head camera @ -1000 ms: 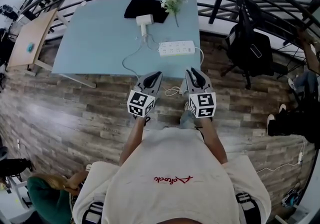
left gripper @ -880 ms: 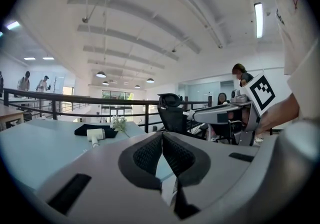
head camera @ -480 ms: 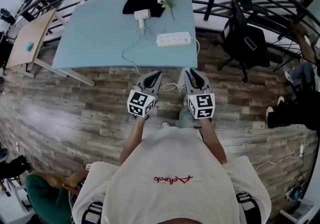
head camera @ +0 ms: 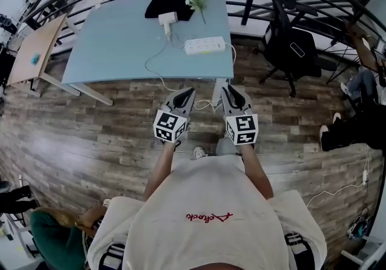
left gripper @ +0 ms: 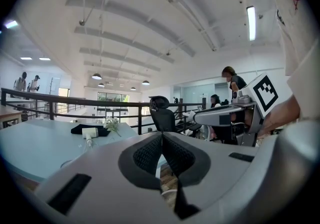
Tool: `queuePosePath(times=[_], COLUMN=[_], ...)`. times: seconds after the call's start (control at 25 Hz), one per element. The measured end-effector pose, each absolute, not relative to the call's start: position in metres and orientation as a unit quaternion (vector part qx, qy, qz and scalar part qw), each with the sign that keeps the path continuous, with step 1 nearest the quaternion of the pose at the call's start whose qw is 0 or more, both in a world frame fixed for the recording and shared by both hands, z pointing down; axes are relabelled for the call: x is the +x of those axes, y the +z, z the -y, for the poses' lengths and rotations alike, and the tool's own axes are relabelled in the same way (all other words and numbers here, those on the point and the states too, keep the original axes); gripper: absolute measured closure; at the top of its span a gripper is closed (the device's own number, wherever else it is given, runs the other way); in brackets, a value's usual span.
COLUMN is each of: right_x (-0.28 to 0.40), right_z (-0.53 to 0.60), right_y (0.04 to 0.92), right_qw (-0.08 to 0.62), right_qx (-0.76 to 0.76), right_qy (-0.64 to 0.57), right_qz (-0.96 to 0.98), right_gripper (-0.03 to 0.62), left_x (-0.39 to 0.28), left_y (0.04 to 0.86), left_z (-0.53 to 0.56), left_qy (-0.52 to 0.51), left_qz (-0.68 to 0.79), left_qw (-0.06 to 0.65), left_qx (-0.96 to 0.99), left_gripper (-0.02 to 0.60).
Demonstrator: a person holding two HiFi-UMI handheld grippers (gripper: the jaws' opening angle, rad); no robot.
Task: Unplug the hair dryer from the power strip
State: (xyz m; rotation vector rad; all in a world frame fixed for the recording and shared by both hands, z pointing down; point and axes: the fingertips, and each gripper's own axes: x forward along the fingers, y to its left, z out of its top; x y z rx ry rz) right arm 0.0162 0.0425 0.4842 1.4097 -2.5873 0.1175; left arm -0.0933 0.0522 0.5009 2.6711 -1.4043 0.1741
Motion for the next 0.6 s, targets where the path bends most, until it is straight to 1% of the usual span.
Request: queuePosePath(times=[0.6], right_x=[0.046], right_z=[-0.044], right_y=[0.483], right_qw=[0.092], right_qx=[0.468], right_qy=[0.042], right_qz=[0.878], right_gripper=[0.511], left_x=[-0.069], left_y=[0.493], left_z=[-0.059], left_qy=[0.051], left_qz=[0.485], left_qw=[0.064], left_qx=[0.871], left_gripper=[0.572])
